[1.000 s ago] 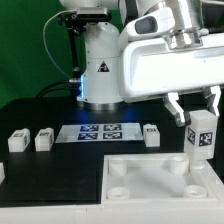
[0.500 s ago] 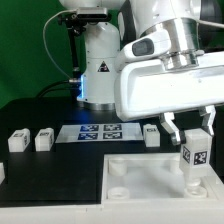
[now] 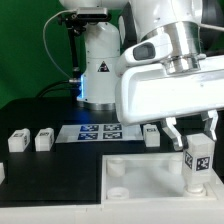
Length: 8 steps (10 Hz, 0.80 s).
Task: Assemble one leg
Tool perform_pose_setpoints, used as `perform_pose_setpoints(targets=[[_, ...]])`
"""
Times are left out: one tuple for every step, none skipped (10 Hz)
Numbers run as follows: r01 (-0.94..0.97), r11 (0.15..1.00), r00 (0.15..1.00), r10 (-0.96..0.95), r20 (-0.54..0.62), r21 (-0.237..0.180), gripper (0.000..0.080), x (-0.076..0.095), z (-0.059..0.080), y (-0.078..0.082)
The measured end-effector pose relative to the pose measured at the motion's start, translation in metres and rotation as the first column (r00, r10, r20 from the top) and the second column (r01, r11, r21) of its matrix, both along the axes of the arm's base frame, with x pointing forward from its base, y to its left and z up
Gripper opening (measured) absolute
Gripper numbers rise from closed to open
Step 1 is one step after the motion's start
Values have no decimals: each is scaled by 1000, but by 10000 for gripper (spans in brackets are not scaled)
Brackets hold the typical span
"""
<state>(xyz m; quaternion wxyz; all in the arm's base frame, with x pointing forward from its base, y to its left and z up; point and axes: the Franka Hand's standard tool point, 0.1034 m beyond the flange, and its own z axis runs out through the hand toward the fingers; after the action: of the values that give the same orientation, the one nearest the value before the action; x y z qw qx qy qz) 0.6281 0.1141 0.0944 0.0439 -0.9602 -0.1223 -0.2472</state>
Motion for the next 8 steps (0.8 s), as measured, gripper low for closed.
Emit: perform_pose_setpoints(targets=[[-1, 1000, 1000, 1, 6, 1, 292, -1, -3, 1], [1, 1000, 1000, -1, 24, 4, 292, 0, -4, 2], [3, 1000, 999, -3, 43, 7, 292, 1, -5, 2], [5, 1000, 998, -5, 63, 9, 292, 0, -5, 2], [5, 1000, 997, -6, 75, 10, 292, 0, -5, 1], [5, 1000, 997, -6, 74, 10, 301, 0, -5, 1], [5, 1000, 997, -6, 74, 10, 301, 0, -5, 1], [5, 1000, 997, -6, 74, 10, 513, 0, -5, 1]])
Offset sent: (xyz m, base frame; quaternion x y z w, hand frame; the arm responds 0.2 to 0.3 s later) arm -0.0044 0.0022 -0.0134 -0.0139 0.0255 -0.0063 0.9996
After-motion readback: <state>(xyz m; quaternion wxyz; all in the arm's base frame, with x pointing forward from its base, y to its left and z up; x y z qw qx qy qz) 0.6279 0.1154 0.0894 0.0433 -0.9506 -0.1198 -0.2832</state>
